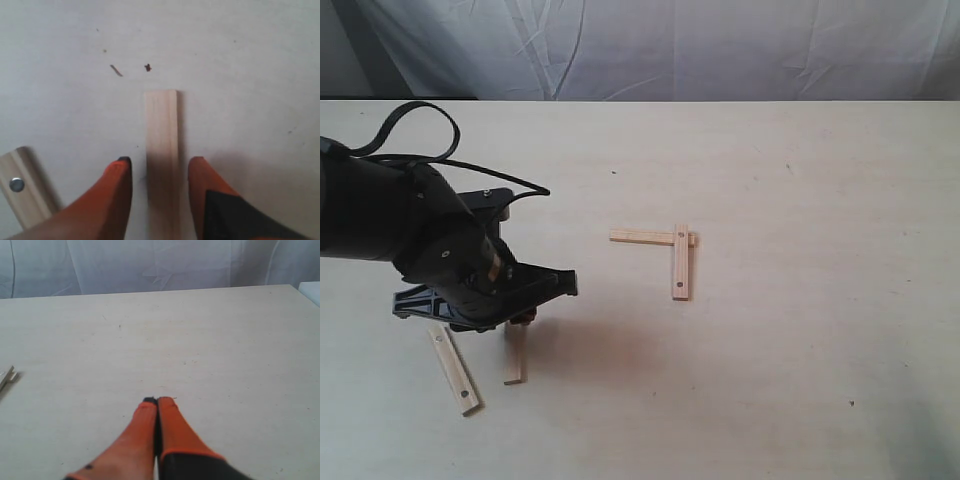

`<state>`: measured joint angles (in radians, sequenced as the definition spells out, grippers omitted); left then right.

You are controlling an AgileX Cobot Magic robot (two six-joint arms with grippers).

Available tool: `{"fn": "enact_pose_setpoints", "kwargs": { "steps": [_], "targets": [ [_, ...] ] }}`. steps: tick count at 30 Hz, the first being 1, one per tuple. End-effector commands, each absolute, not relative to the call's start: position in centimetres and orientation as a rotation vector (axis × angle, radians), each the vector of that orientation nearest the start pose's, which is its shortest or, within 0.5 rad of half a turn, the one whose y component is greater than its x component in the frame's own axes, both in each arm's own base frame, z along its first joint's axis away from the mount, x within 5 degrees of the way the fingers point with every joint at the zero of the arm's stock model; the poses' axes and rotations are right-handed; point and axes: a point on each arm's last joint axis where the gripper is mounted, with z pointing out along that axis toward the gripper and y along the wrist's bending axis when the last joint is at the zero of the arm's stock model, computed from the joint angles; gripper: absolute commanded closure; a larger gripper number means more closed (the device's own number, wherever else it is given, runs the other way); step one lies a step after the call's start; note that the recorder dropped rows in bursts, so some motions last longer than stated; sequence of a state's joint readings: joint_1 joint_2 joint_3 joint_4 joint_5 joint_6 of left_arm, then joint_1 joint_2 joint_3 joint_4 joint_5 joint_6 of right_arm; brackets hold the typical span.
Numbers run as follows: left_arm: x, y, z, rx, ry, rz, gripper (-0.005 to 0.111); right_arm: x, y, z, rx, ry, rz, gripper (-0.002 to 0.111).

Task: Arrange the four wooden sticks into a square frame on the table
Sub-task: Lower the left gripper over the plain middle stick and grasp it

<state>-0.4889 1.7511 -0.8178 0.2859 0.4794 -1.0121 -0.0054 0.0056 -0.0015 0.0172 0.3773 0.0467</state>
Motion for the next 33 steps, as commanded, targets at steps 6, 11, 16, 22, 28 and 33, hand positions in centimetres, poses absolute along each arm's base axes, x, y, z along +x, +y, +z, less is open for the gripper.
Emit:
{"fn": "enact_pose_setpoints", "kwargs": {
  "steps": [6, 11, 16, 22, 28, 33],
  "targets": [
    [26.3, -12.7, 13.4, -0.409, 2.821, -0.079, 0.07, 5.3, 0.0, 18.0, 0.056, 1.849, 0.033, 0.109],
    [26.4, -12.8, 13.2, -0.406, 2.818, -0.087, 0.07, 5.3, 0.0, 18.0, 0.058, 1.847, 0.036, 0.109],
    [26.5, -12.8, 12.2, -0.406, 2.846, -0.06, 0.07, 5.3, 0.0, 18.0, 0.058, 1.847, 0.036, 0.109],
    [26.5, -12.8, 12.0, -0.41, 2.852, -0.062, 0.07, 5.3, 0.0, 18.0, 0.058, 1.847, 0.036, 0.109],
    [26.4, -13.0, 10.9, -0.407, 2.891, -0.055, 0.083, 5.3, 0.0, 18.0, 0.058, 1.847, 0.036, 0.109],
    [26.5, -13.1, 11.3, -0.406, 2.872, -0.091, 0.102, 5.3, 0.0, 18.0, 0.057, 1.849, 0.034, 0.109]
  ]
}}
